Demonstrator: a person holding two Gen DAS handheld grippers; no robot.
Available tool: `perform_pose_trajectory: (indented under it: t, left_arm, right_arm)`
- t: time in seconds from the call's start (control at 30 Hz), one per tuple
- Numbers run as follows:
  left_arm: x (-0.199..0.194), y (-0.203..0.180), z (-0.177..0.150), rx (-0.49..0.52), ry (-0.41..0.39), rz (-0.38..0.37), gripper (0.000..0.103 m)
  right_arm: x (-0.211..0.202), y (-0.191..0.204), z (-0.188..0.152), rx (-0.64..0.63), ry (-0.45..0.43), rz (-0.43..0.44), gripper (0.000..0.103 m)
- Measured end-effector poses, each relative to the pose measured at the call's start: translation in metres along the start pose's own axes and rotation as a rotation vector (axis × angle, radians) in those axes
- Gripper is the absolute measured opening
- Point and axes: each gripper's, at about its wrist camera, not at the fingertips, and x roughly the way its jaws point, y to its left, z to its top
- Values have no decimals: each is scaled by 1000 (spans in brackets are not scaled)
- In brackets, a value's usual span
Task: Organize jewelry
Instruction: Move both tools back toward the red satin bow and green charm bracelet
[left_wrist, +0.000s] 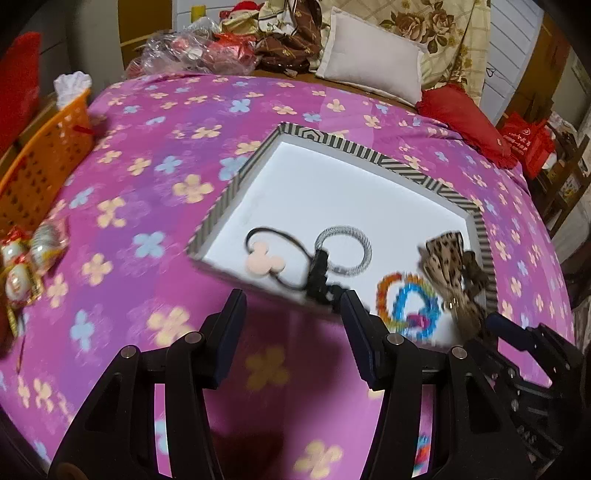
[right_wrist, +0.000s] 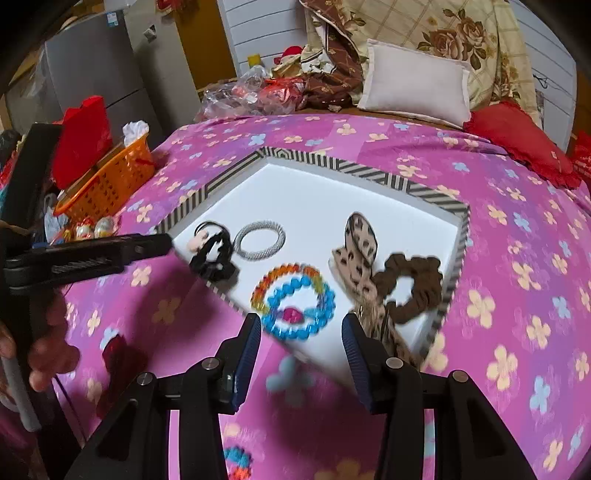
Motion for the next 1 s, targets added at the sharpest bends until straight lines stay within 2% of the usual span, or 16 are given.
perform_pose_trajectory:
  t: [0.47,0.53,0.6,0.67,1.0]
  left_arm:
    - [-49,16,-91,29,-16,68,53]
    - [-54,16,-98,27,-18,76,53]
    - [-58,15,-106,26,-22,82,53]
    - [-63,14,-114,28,-29,91,53]
    - [-73,23,-140,2,-20,84,53]
  right_arm:
    - [-40,24,-53,-3,7,10,45]
    - [-45,27,-58,-3,3,13,47]
    - [-50,33,-64,-11,-4,13,59]
    - [-52,38,-68,-20,-9,11,63]
    - [-58,48,-92,-42,14,17,63]
